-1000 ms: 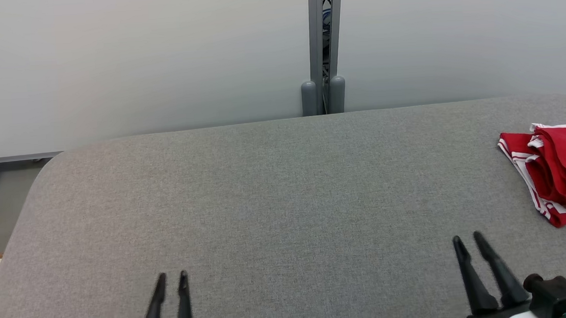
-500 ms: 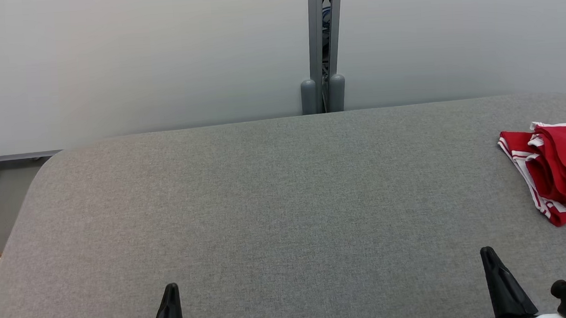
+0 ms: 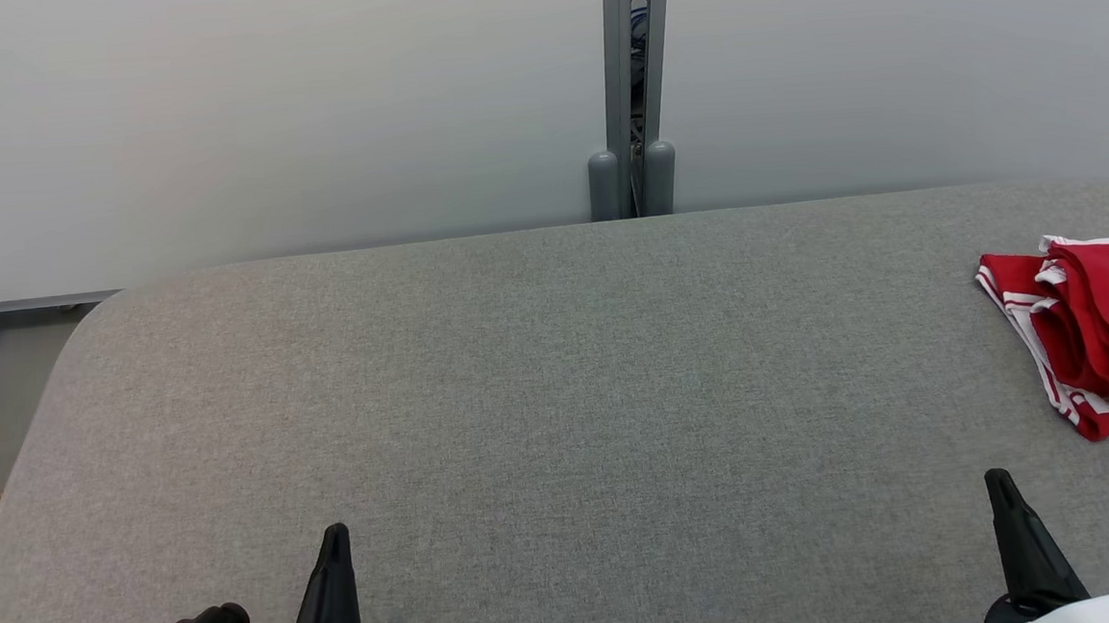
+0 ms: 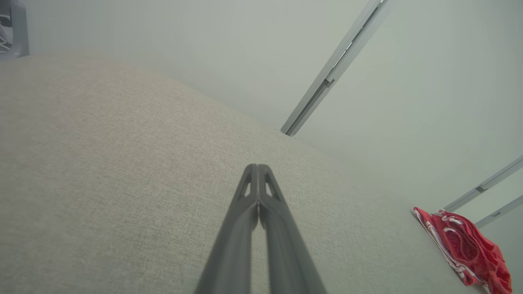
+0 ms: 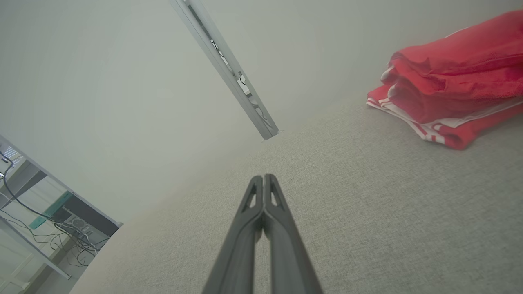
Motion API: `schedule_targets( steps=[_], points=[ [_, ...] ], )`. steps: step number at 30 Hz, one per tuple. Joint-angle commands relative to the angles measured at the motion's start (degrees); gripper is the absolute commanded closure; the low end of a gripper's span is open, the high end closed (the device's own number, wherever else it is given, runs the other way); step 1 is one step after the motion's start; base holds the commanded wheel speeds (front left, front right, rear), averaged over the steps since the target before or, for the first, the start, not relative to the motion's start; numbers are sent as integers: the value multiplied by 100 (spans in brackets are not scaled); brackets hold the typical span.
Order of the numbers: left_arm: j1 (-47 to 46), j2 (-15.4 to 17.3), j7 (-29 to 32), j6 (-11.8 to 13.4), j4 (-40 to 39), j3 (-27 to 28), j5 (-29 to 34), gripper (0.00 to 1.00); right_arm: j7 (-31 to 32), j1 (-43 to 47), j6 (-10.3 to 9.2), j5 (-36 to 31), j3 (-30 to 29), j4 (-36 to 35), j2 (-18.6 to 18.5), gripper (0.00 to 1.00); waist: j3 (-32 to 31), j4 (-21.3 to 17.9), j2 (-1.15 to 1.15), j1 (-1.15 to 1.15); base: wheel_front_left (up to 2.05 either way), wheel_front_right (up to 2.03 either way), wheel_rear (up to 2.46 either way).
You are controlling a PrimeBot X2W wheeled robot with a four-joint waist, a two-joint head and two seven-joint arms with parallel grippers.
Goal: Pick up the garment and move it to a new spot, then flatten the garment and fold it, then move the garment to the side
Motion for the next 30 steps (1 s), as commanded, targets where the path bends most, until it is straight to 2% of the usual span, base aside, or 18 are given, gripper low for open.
schedule_targets(
  steps=[1,30],
  points=[
    [-203,18,28,-75,-37,-2,-236,100,66,-160,0,263,-82,-53,-83,100,3,-1,0,0,0,0,0],
    [-753,26,311,-473,193,-1,-2415,100,741,-352,0,2601,-631,13,-249,100,75,-12,0,0,0,0,0]
  ],
)
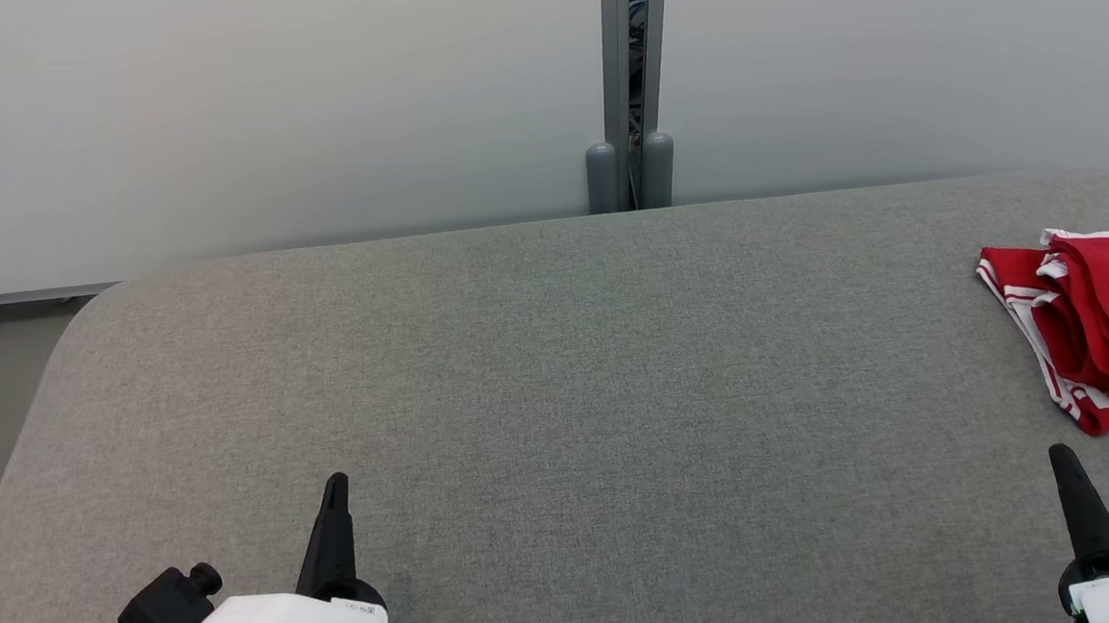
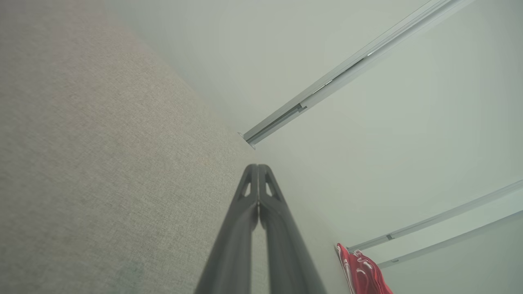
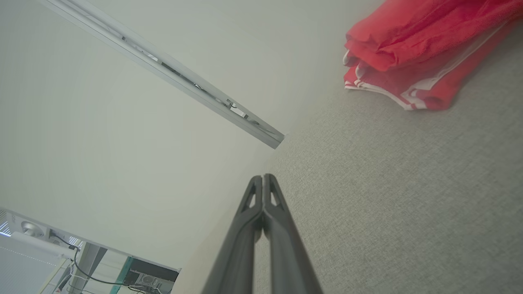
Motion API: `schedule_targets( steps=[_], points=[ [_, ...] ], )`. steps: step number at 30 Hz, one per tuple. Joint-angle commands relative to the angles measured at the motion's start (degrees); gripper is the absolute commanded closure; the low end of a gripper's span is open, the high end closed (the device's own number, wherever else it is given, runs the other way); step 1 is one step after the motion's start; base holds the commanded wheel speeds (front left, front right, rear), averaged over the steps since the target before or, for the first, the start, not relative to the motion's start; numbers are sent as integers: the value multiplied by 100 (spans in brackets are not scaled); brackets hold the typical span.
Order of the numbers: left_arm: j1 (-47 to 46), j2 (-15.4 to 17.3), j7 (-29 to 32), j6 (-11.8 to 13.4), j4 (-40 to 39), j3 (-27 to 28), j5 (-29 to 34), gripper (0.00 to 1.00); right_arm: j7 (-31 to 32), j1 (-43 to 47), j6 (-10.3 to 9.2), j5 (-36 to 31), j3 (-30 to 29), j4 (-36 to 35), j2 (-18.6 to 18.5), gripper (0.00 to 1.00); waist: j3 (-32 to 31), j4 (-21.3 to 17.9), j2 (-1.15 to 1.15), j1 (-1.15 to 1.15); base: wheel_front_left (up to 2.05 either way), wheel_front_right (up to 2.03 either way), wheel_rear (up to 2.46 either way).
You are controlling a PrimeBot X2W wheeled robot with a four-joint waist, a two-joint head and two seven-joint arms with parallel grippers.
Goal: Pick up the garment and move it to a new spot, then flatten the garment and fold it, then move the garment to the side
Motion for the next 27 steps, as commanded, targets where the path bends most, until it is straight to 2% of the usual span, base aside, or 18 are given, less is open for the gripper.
schedule_targets(
  steps=[1,27],
  points=[
    [-187,23,31,-74,-28,12,-191,100,70,-137,1,222,-82,-41,-76,100,4,-1,0,0,0,0,0],
    [-555,28,218,-334,132,17,-1624,100,568,-268,1,1709,-493,15,-136,100,66,-11,0,0,0,0,0]
  ],
)
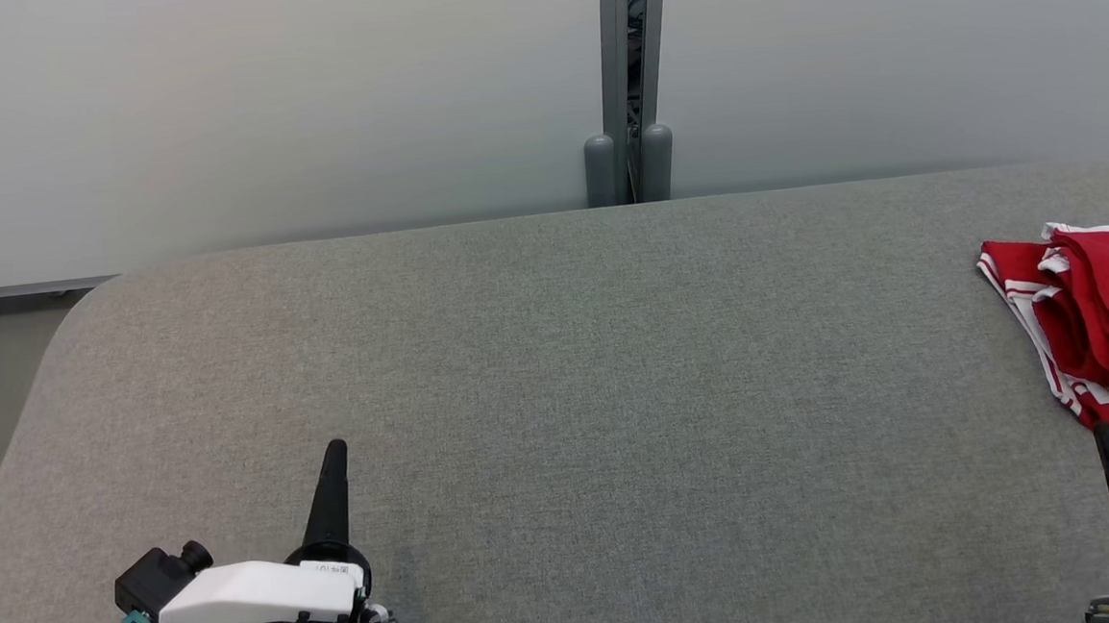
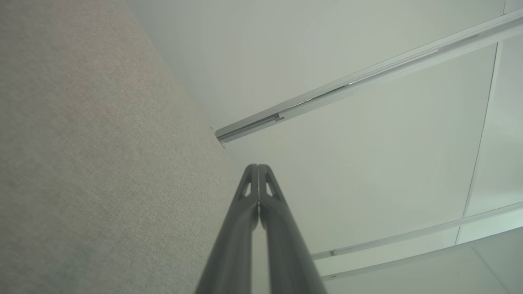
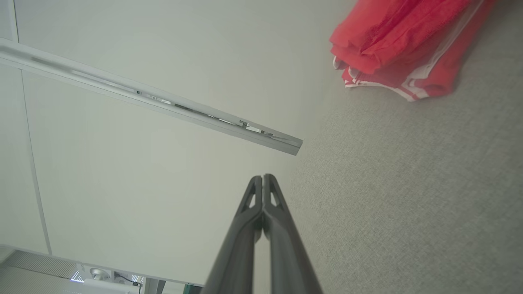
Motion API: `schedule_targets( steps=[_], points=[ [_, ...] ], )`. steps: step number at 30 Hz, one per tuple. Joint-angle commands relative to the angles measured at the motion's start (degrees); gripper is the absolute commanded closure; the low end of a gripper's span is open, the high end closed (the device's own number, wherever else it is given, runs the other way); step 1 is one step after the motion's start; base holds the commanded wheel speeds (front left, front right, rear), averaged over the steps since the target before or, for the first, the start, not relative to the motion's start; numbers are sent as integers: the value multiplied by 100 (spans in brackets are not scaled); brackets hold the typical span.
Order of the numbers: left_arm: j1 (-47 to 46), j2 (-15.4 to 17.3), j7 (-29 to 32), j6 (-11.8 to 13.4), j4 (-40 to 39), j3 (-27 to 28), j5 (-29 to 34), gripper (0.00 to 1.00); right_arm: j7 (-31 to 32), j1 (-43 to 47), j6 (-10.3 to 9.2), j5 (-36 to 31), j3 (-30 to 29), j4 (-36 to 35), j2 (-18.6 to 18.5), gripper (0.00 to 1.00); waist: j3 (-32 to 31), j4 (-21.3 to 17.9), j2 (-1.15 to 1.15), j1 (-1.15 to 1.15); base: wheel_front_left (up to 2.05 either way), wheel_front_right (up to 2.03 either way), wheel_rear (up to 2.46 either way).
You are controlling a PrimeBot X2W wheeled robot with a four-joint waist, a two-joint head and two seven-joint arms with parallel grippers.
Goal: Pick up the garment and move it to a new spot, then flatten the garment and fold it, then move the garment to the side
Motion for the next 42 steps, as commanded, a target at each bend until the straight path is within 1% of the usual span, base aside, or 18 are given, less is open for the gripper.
schedule_targets(
  steps=[1,20,42],
  points=[
    [-183,25,21,-53,-12,15,-134,100,54,-83,1,141,-43,-31,-52,100,3,-1,0,0,0,0,0],
    [-414,29,144,-218,95,17,-1067,100,402,-177,0,1095,-351,15,-74,100,52,-9,0,0,0,0,0],
    [-612,32,251,-385,199,20,-1918,100,727,-268,0,1924,-635,62,-76,100,104,-17,0,0,0,0,0]
  ],
)
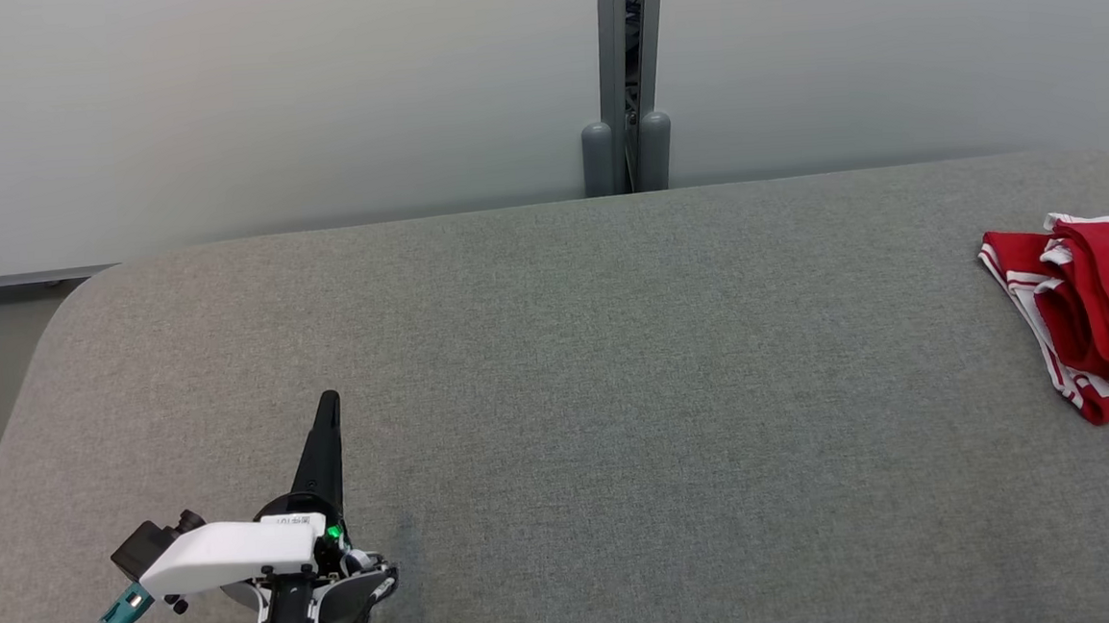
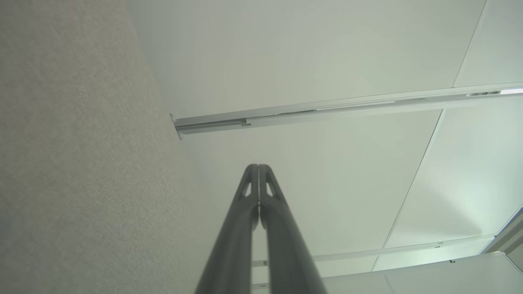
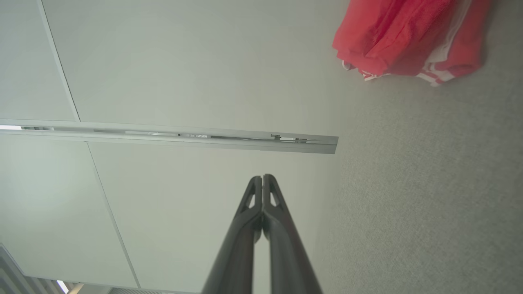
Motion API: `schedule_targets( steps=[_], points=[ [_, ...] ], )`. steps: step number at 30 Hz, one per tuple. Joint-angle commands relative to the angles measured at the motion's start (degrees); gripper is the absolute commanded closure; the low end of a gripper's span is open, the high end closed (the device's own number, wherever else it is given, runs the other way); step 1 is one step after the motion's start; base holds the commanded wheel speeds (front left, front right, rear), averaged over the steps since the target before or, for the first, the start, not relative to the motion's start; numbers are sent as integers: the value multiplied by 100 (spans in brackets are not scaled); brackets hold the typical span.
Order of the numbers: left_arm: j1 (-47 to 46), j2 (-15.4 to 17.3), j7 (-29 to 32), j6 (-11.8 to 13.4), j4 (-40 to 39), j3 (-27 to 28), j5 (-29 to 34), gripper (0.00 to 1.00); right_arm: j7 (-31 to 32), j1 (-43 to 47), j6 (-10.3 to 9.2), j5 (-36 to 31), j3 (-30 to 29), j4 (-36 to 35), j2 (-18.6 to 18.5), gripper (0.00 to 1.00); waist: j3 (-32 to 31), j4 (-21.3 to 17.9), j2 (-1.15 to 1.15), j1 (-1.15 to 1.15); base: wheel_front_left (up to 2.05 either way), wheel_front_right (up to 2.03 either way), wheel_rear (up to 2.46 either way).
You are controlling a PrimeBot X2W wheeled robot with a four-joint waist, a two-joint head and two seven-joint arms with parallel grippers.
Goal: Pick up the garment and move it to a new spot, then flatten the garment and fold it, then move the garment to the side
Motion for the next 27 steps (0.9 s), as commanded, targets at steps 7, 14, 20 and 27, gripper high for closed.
schedule_targets(
  steps=[7,14,20,27],
  points=[
    [-100,29,21,-58,16,17,-113,100,71,-49,0,94,-70,16,-22,100,5,-1,0,0,0,0,0],
    [-100,28,21,-58,15,17,-112,100,93,-57,0,63,-93,21,-1,100,5,-1,0,0,0,0,0],
    [-100,28,21,-58,15,17,-112,100,116,-61,0,39,-108,24,16,100,5,-1,0,0,0,0,0],
    [-100,28,20,-58,14,15,-116,100,131,-67,0,15,-124,26,31,100,4,-1,0,0,0,0,0]
  ],
)
